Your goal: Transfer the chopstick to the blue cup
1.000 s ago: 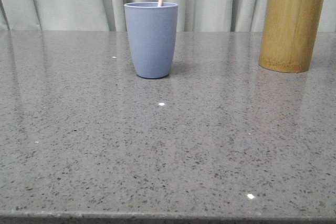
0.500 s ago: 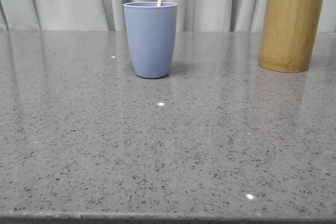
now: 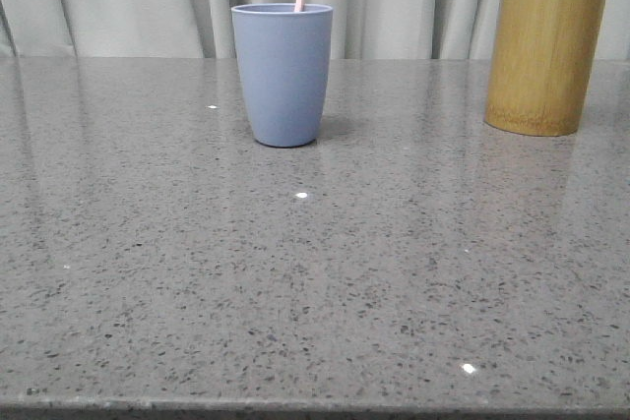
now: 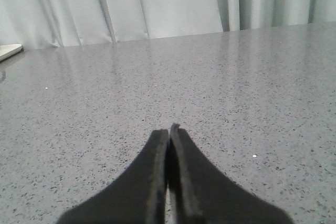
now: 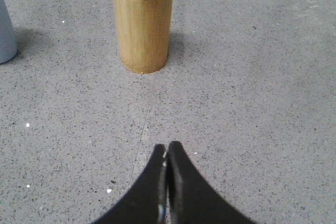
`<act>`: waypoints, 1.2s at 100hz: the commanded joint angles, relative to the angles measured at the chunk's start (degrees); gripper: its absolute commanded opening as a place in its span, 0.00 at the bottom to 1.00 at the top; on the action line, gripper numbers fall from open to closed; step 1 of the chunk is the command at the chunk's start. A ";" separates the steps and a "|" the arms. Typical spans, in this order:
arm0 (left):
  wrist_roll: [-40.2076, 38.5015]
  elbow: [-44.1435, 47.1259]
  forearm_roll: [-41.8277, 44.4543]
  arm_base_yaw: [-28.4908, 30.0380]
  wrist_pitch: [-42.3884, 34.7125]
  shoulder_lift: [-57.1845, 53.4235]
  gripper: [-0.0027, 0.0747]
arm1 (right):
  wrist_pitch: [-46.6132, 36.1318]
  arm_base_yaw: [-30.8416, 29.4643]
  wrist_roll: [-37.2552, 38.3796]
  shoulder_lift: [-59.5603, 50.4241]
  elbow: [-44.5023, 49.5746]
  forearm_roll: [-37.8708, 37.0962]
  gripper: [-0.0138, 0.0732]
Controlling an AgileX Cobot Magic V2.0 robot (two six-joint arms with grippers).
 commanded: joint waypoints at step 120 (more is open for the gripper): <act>-0.73 0.58 0.04 0.15 -5.26 -1.95 0.01 | -53.04 -8.17 0.37 -25.16 45.12 -0.28 0.08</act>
